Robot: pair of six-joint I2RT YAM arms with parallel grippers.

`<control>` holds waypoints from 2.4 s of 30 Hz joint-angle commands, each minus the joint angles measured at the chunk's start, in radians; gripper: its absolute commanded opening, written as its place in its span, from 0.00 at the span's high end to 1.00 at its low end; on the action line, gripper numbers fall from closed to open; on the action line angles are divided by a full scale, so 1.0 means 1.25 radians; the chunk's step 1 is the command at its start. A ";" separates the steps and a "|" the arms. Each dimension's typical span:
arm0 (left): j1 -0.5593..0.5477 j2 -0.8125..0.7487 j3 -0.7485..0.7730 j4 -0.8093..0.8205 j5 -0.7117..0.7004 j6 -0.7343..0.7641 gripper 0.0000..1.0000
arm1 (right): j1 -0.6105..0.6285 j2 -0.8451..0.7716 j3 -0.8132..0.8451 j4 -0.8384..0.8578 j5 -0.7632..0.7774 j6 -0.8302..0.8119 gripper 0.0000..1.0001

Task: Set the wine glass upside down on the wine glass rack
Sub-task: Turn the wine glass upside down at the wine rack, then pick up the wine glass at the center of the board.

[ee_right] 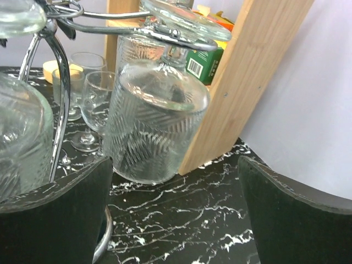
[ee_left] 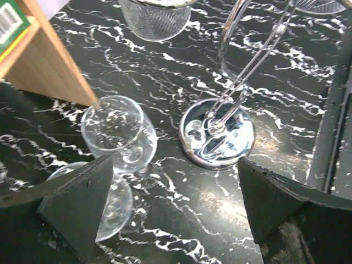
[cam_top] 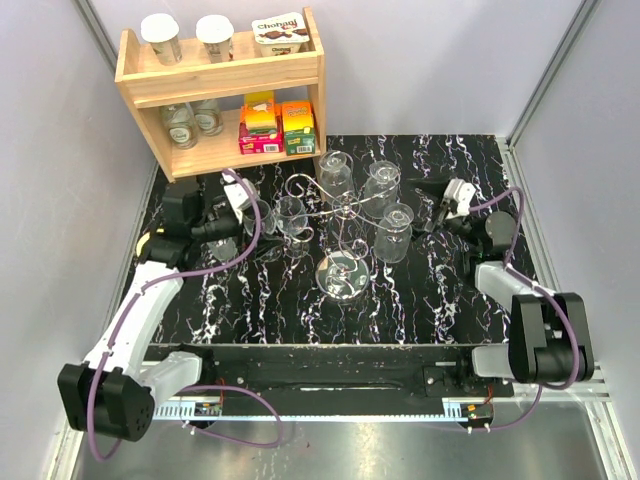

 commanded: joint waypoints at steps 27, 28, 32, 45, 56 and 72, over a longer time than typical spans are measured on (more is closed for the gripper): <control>0.280 0.104 0.188 -0.522 -0.368 0.448 0.04 | -0.083 -0.135 0.058 -0.748 0.094 -0.368 0.12; 0.280 0.123 0.186 -0.522 -0.373 0.466 0.04 | -0.083 -0.135 0.058 -0.751 0.097 -0.364 0.14; 0.278 0.171 0.194 -0.524 -0.383 0.515 0.06 | -0.083 -0.141 0.056 -0.773 0.097 -0.357 0.21; 0.149 0.263 0.219 -0.520 -0.465 0.573 0.11 | -0.083 -0.150 0.090 -0.912 0.103 -0.405 0.28; 0.144 0.308 0.189 -0.499 -0.460 0.591 0.17 | -0.083 -0.155 0.100 -0.950 0.139 -0.424 0.25; 0.146 0.322 0.118 -0.431 -0.442 0.585 0.51 | -0.083 -0.165 0.119 -1.005 0.133 -0.446 0.24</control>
